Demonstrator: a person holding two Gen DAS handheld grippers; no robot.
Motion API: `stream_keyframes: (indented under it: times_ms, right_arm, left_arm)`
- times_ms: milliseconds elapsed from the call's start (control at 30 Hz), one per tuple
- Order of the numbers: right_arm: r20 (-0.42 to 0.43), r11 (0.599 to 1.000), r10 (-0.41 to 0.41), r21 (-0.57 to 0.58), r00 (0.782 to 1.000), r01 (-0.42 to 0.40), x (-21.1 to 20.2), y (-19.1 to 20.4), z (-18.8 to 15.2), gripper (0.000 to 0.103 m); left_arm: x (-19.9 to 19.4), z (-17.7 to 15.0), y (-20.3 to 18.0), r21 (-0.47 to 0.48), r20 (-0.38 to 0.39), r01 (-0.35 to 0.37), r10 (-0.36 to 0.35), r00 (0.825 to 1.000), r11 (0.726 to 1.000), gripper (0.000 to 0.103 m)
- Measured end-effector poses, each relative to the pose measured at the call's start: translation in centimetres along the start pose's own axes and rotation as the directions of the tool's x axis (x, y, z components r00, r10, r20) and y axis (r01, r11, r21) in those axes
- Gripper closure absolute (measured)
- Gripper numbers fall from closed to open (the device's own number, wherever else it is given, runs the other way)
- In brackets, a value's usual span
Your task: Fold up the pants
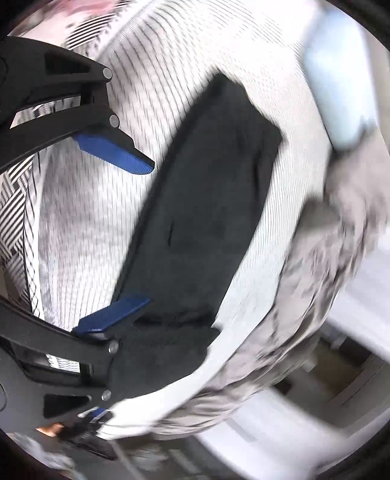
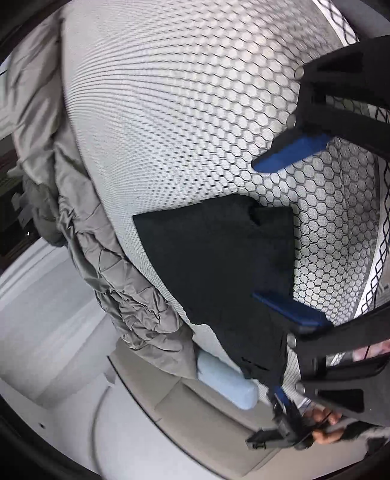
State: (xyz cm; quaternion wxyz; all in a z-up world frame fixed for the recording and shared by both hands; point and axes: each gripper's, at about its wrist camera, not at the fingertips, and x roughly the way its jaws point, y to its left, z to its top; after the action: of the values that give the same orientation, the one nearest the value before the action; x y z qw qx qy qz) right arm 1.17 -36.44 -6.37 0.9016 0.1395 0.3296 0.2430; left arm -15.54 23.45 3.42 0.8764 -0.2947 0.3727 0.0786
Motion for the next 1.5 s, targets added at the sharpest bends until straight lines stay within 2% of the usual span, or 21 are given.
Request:
stream_keyframes:
  times_ms: [100, 300, 333, 400, 433, 533, 633, 733, 800, 900, 1000, 1067, 1100, 1133, 1167, 1200, 1267, 1300, 1333, 1433, 1500]
  right_arm:
    - [0.03, 1.0, 0.015, -0.021, 0.999, -0.014, -0.2, 0.6, 1.5, 0.018]
    - [0.076, 0.994, 0.052, -0.101, 0.996, -0.044, -1.5, 1.9, 5.7, 0.017]
    - [0.089, 0.992, 0.065, -0.11, 0.994, -0.055, -1.9, 2.1, 6.0, 0.015]
    - [0.104, 0.988, 0.12, -0.111, 0.987, -0.109, -2.8, 1.5, 5.7, 0.014]
    - [0.104, 0.987, 0.139, -0.1, 0.985, -0.128, -3.0, 1.2, 5.5, 0.014]
    - [0.096, 0.988, 0.142, -0.074, 0.985, -0.135, -3.1, 0.1, 4.9, 0.014]
    - [0.115, 0.992, 0.112, -0.069, 0.987, -0.104, -3.5, -0.8, 4.7, 0.014]
    - [0.124, 0.992, 0.127, -0.018, 0.984, -0.126, -3.6, -2.1, 4.6, 0.014]
    - [0.124, 0.993, 0.116, -0.005, 0.985, -0.116, -3.7, -2.6, 4.5, 0.014]
    - [0.128, 0.995, 0.094, 0.004, 0.987, -0.095, -4.0, -3.0, 4.4, 0.014]
    - [0.146, 0.997, 0.079, 0.013, 0.986, -0.082, -4.4, -3.3, 4.6, 0.014]
    - [0.156, 0.998, 0.064, 0.018, 0.986, -0.068, -4.6, -3.6, 4.7, 0.014]
    - [0.157, 0.998, 0.049, 0.024, 0.986, -0.054, -4.6, -3.8, 4.7, 0.014]
    - [0.152, 0.999, 0.038, 0.026, 0.988, -0.043, -4.6, -4.0, 4.8, 0.014]
    - [0.148, 0.999, 0.029, 0.027, 0.989, -0.034, -4.5, -4.0, 4.7, 0.014]
    - [0.14, 0.999, 0.019, 0.022, 0.99, -0.023, -4.5, -4.0, 4.7, 0.014]
    - [0.137, 1.0, 0.021, 0.004, 0.99, -0.022, -4.5, -3.9, 4.7, 0.014]
    - [0.141, 1.0, 0.027, -0.005, 0.99, -0.026, -4.5, -3.8, 4.7, 0.014]
    - [0.141, 0.999, 0.034, -0.009, 0.989, -0.033, -4.4, -3.7, 4.8, 0.014]
    - [0.134, 0.996, 0.091, -0.003, 0.987, -0.091, -3.8, -3.1, 4.8, 0.014]
    - [0.121, 0.989, 0.147, -0.004, 0.982, -0.148, -2.9, -2.5, 4.6, 0.014]
  left_arm:
    - [1.0, 0.1, 3.9, -0.137, -0.028, -0.019, 0.015, 0.999, 0.99, 0.024]
    - [2.7, 1.6, 7.5, -0.265, 0.05, 0.044, -0.032, 0.998, 0.963, 0.025]
    - [3.1, 2.2, 7.8, -0.28, 0.06, 0.03, -0.014, 0.998, 0.96, 0.035]
    - [4.8, 3.6, 8.3, -0.302, 0.036, -0.067, 0.082, 0.996, 0.951, 0.068]
    - [5.2, 4.0, 8.1, -0.3, 0.026, -0.106, 0.119, 0.993, 0.948, 0.093]
    - [4.3, 4.9, 5.2, -0.224, 0.107, -0.156, 0.183, 0.977, 0.962, 0.101]
    - [2.6, 5.7, -0.8, -0.062, 0.195, -0.182, 0.191, 0.962, 0.981, 0.101]
    - [1.2, 6.3, -8.7, 0.078, 0.225, -0.084, 0.065, 0.972, 0.993, 0.101]
    - [0.5, 6.2, -13.5, 0.172, 0.237, -0.026, -0.016, 0.971, 0.985, 0.101]
    - [0.2, 4.6, -21.8, 0.315, 0.2, 0.11, -0.179, 0.963, 0.943, 0.101]
    - [3.5, 1.6, -29.4, 0.393, 0.003, 0.258, -0.282, 0.959, 0.883, 0.098]
    - [7.6, -1.7, -33.7, 0.451, -0.224, 0.338, -0.261, 0.939, 0.826, 0.084]
    - [9.3, -3.3, -35.1, 0.464, -0.313, 0.363, -0.234, 0.92, 0.808, 0.084]
    - [10.8, -5.2, -36.0, 0.473, -0.385, 0.379, -0.2, 0.901, 0.795, 0.084]
    - [11.4, -6.1, -36.2, 0.481, -0.408, 0.391, -0.194, 0.892, 0.785, 0.084]
    - [11.3, -7.1, -36.1, 0.493, -0.414, 0.407, -0.204, 0.887, 0.768, 0.084]
    - [10.1, -7.8, -35.5, 0.511, -0.393, 0.406, -0.214, 0.894, 0.757, 0.083]
    - [9.0, -7.8, -34.6, 0.516, -0.373, 0.402, -0.224, 0.9, 0.756, 0.08]
    - [7.8, -7.7, -33.5, 0.52, -0.341, 0.387, -0.23, 0.911, 0.761, 0.071]
    - [6.0, -4.4, -29.2, 0.512, -0.197, 0.282, -0.209, 0.958, 0.811, 0.038]
    - [6.2, -2.9, -26.5, 0.5, -0.099, 0.168, -0.136, 0.986, 0.85, 0.035]
